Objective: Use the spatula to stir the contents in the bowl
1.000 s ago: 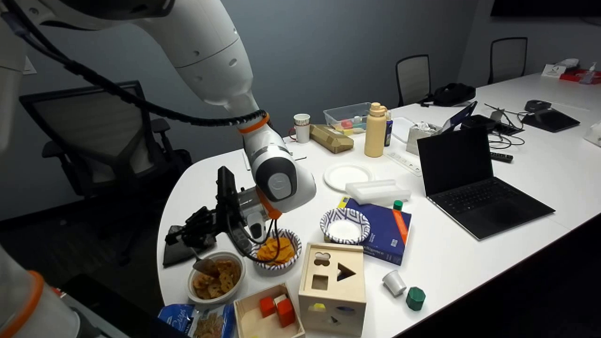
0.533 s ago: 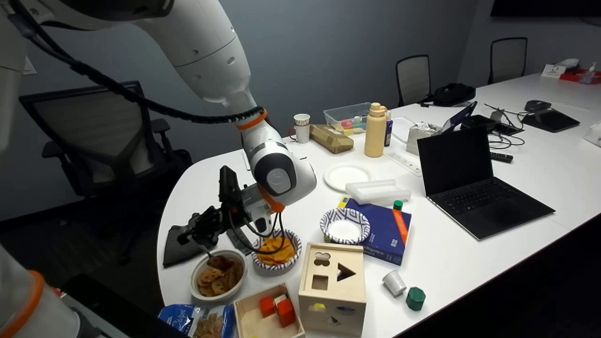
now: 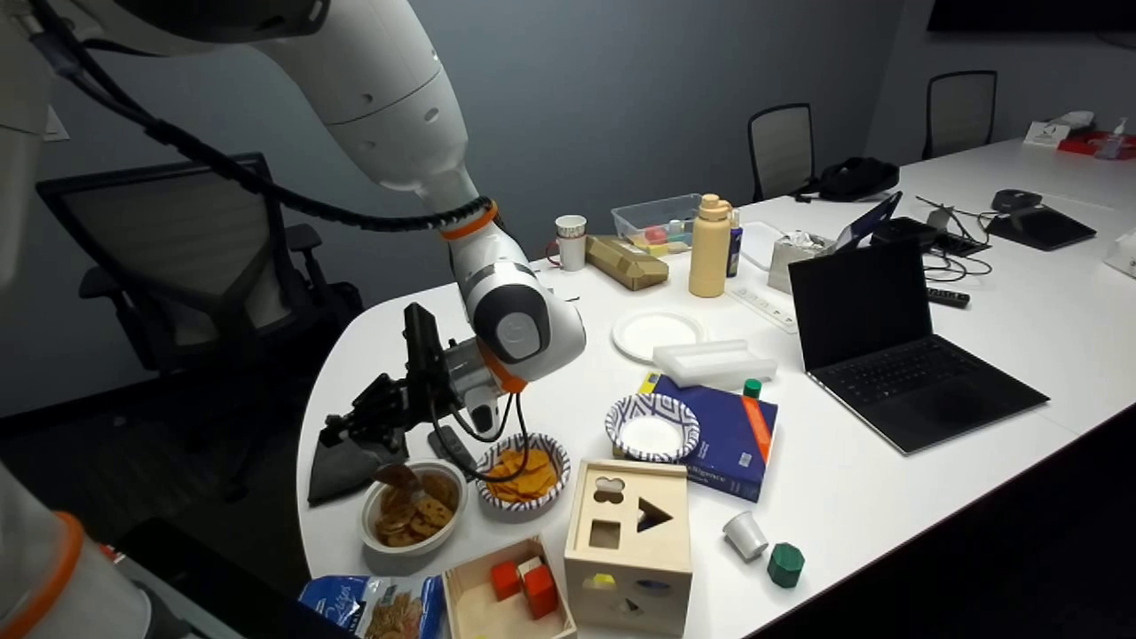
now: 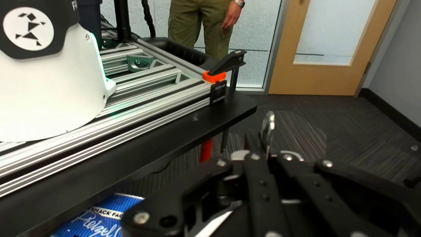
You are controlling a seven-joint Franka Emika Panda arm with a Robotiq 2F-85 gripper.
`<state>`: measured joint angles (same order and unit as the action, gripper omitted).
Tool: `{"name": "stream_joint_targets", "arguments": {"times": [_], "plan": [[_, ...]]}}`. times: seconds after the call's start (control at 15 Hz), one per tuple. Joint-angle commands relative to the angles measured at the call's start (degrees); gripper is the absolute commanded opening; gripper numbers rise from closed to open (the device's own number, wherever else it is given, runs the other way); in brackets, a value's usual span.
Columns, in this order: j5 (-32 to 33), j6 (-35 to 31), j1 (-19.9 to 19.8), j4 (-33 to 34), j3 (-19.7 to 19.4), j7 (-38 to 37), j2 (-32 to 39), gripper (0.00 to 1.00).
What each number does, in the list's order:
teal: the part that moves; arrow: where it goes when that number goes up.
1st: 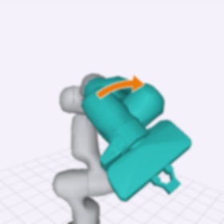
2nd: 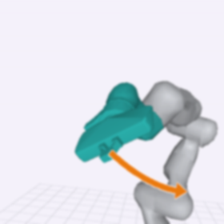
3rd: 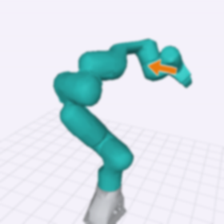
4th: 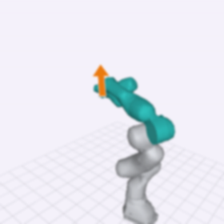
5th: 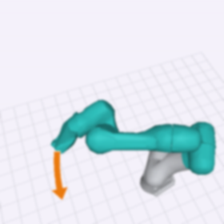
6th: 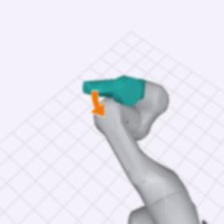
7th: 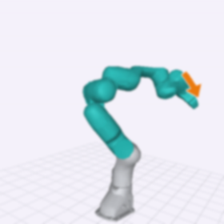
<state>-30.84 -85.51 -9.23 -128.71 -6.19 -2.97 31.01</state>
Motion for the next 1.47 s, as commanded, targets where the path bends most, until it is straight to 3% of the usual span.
{"name": "stream_joint_targets", "arguments": {"times": [0.0,0.33,0.53,0.87,1.4], "plan": [[-0.35,3.55,0.01,0.04,-1.08,-3.75,-0.18,0.01],[-1.03,0.38,1.48,0.18,-4.16,-17.84,1.07,0.01],[-0.58,-3.34,2.28,0.08,-4.96,-21.88,1.0,0.01],[-0.36,-8.33,2.74,-0.73,-3.01,-16.55,-1.29,0.01],[-3.76,-3.37,0.51,-0.14,0.25,-2.6,-0.72,0.01]]}}
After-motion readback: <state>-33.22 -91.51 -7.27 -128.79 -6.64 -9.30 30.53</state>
